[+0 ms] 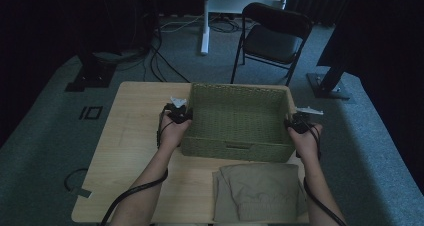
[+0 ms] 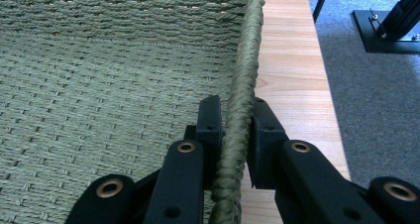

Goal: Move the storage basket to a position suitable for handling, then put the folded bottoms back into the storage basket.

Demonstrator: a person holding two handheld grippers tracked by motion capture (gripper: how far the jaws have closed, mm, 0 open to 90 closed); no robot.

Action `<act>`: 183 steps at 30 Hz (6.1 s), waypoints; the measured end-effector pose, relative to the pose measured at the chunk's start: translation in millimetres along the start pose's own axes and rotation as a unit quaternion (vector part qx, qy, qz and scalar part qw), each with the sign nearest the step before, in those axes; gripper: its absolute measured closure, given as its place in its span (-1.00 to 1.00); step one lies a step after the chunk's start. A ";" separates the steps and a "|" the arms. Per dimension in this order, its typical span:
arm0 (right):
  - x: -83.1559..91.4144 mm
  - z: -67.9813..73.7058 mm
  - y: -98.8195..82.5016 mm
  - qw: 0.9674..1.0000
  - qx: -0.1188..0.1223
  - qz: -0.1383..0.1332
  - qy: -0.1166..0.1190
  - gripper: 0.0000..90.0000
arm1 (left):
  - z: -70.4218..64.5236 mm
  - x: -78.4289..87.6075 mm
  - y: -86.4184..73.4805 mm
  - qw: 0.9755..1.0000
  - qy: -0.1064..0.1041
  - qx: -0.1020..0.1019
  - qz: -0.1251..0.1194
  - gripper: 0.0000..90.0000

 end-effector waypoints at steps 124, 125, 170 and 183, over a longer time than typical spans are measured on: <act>106.3 -21.3 -78.2 0.988 0.046 -0.083 0.124 -0.59 | -49.4 133.0 -54.3 0.980 -0.162 -0.089 -0.072 -0.65; 106.5 -22.1 -80.8 0.988 0.046 -0.082 0.123 -0.59 | -50.3 134.5 -55.1 0.980 -0.164 -0.089 -0.073 -0.65; 84.4 -38.0 -149.5 0.993 0.059 0.007 0.102 -0.59 | -141.8 93.3 -115.3 0.958 -0.258 -0.127 0.019 -0.65; 73.1 -38.0 -162.1 0.992 0.066 0.042 0.095 -0.59 | -156.2 78.7 -118.3 0.955 -0.254 -0.146 0.049 -0.65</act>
Point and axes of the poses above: each handheld gripper's, and its own axes: x roughly backward along the jaws, y roughly out of its top, z roughly to its left, the point moved 1 cm from there along -x, roughly forward along the jaws, and after that the axes turned 12 degrees about -x, right-handed, at the moved point
